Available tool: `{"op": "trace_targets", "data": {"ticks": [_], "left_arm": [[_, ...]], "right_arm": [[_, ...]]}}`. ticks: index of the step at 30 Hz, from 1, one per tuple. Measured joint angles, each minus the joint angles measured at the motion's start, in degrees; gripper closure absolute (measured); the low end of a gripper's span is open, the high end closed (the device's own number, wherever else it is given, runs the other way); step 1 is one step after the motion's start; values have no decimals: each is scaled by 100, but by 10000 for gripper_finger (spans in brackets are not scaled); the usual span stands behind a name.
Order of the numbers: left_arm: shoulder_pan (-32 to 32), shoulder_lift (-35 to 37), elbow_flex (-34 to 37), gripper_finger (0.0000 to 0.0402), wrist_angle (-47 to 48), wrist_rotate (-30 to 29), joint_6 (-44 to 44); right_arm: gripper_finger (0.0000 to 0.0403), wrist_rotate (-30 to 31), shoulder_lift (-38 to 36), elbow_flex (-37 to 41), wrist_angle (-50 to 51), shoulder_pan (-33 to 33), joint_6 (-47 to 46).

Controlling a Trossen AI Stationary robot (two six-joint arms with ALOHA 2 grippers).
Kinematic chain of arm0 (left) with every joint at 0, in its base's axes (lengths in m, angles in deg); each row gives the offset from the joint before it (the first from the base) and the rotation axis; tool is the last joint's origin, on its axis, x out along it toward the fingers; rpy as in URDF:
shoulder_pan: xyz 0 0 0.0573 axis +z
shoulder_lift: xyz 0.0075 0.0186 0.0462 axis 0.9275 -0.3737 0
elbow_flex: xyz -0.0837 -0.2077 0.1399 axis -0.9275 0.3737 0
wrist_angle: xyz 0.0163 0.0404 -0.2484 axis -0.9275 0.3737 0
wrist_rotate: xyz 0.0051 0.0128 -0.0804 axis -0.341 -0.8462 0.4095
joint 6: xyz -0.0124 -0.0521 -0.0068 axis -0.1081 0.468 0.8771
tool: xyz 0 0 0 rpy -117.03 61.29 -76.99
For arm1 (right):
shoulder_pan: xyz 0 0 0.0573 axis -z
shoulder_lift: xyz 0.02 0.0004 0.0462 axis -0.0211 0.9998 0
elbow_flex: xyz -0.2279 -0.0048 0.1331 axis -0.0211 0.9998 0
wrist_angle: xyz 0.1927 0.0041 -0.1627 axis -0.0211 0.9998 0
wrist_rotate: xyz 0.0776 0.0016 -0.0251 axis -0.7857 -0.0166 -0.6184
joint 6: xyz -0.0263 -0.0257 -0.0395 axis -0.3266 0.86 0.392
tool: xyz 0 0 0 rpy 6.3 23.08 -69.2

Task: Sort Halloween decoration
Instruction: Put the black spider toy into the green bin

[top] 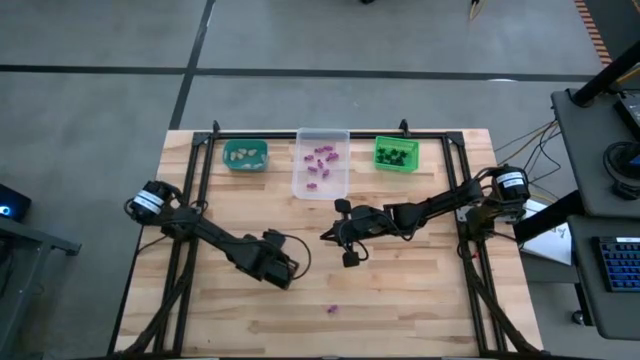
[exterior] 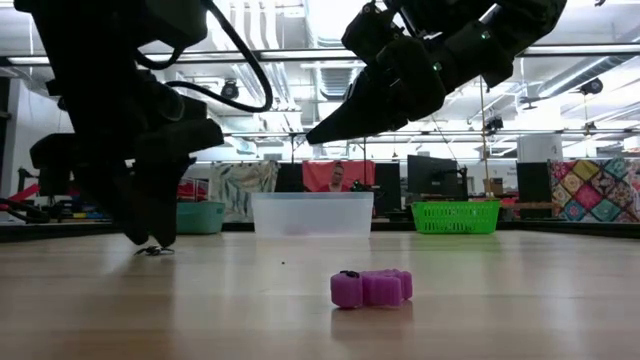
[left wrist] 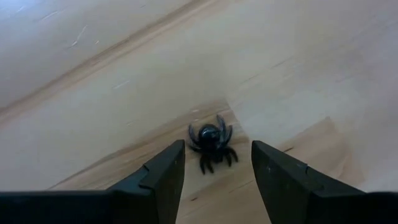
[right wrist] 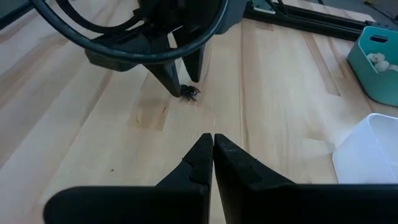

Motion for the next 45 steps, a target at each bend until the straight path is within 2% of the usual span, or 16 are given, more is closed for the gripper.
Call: {"op": "trace_targets", "data": {"ticks": [5, 20, 33, 45], "left_arm": [[-4, -2, 152, 233, -315, -145, -14], [-33, -203, 160, 234, -377, -238, -2], [-35, -221, 165, 285, -437, -317, -78], [-111, -83, 191, 303, -461, -392, -425]], "right_arm": [[394, 0, 0, -2, -37, 0, -6], [394, 4, 0, -2, -35, 0, 3], [394, 4, 0, -2, -35, 0, 10], [394, 3, 0, -2, -44, 0, 10]]}}
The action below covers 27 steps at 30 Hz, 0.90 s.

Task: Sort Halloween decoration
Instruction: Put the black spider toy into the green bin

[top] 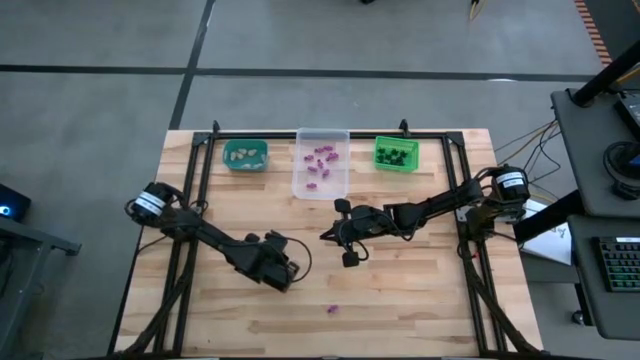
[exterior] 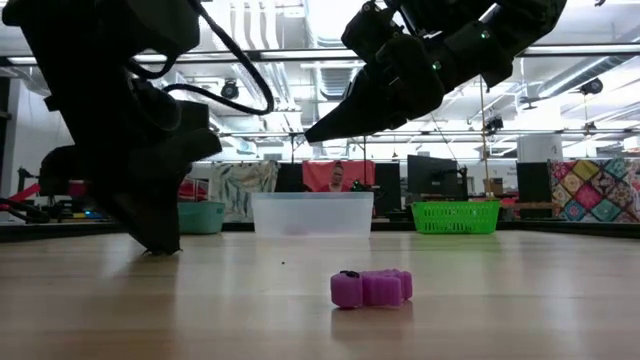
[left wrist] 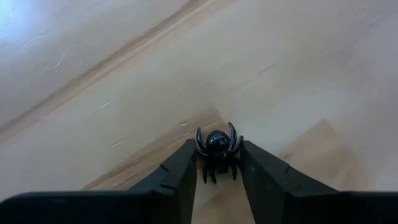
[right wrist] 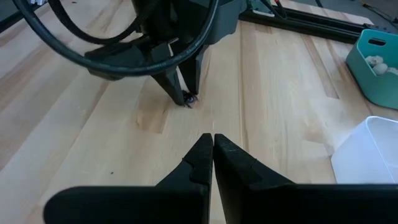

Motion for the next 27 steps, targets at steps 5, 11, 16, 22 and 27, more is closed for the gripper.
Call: {"op": "trace_targets", "data": {"ticks": [5, 11, 16, 22, 27], "left_arm": [[-54, 505, 0, 309, -5, -173, -454], [-75, 1160, -2, 320, -8, -771, -1150], [-106, 1638, -9, 324, -40, -917, -1995], [-488, 1631, -10, 324, -54, -502, -3639], [-886, 1406, 125, 324, -48, -372, -4320]], "right_arm": [[394, -1, 0, 0, 7, 0, -47], [394, -1, 0, 0, 7, 0, -45], [394, -1, 0, 0, 9, 0, -51], [394, -1, 0, -1, 13, 0, -51], [394, -3, 0, -2, 37, 0, -87]]}}
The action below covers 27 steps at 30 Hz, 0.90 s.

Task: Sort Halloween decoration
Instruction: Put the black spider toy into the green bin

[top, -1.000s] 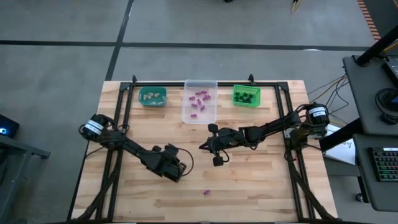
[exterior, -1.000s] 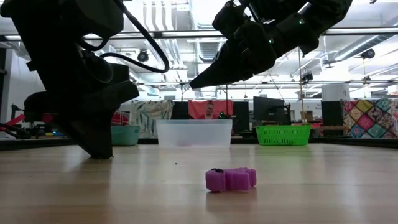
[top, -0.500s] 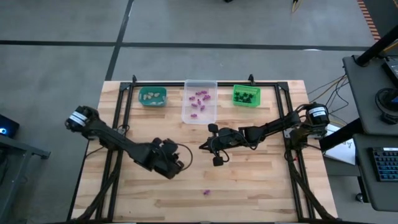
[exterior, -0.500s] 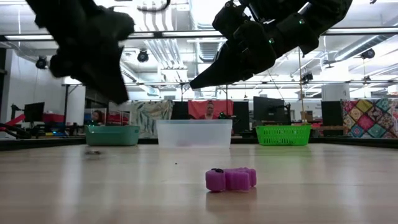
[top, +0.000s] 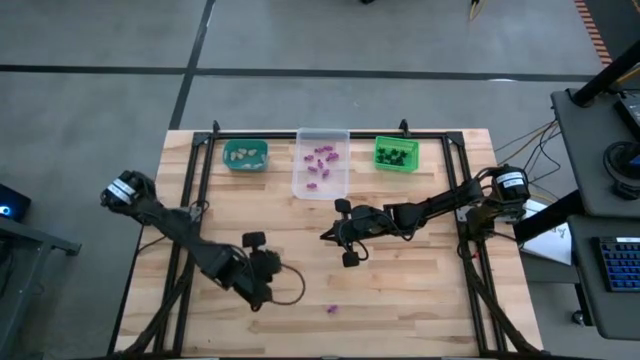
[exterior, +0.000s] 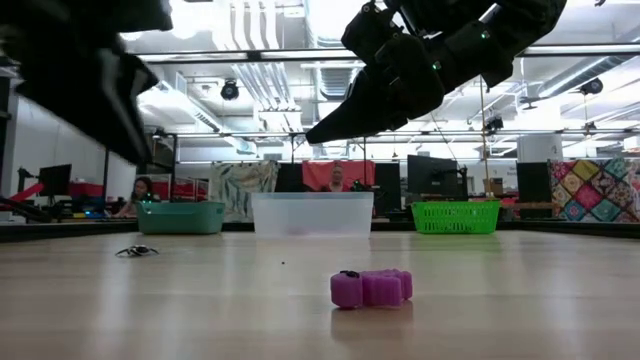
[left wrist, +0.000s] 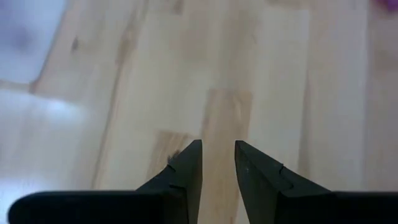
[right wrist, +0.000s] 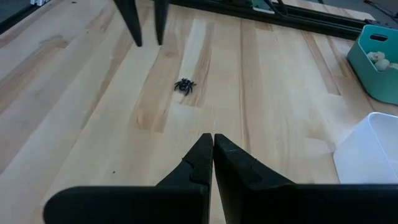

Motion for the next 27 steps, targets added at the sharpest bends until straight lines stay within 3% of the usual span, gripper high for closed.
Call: {"op": "trace_targets", "data": {"ticks": [11, 21, 27], "left_arm": [[-32, 231, 1344, 324, -1328, 374, -92], [141, 1089, 2486, 324, -2652, 411, -572], [149, 1485, 2744, 324, -3009, 411, -850]], "right_arm": [[394, 0, 0, 0, -4, 0, -51], [394, 2, 0, 0, -30, 26, 19], [394, 7, 0, 0, -79, 37, 146]]}}
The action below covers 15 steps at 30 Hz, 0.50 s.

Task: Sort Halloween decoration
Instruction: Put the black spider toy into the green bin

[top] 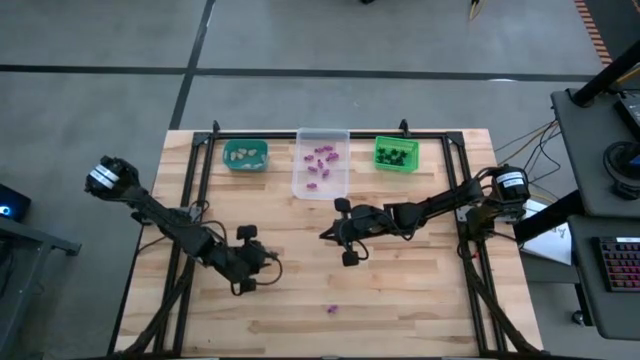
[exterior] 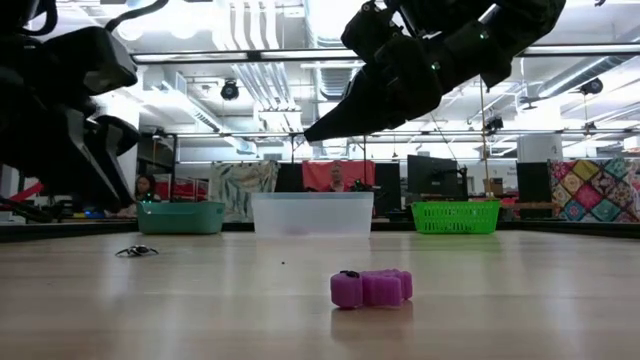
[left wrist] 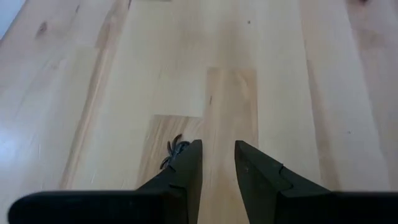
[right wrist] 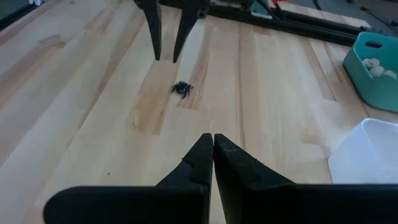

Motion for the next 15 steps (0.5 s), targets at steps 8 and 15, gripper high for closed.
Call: {"op": "trace_targets", "data": {"ticks": [8, 15], "left_arm": [[0, -187, -43, 319, 20, -391, 414], [2, -370, 87, 274, -158, -548, -122]], "right_arm": [[394, 9, 0, 0, -397, 92, -164], [394, 154, 0, 0, -421, 129, -616]]}}
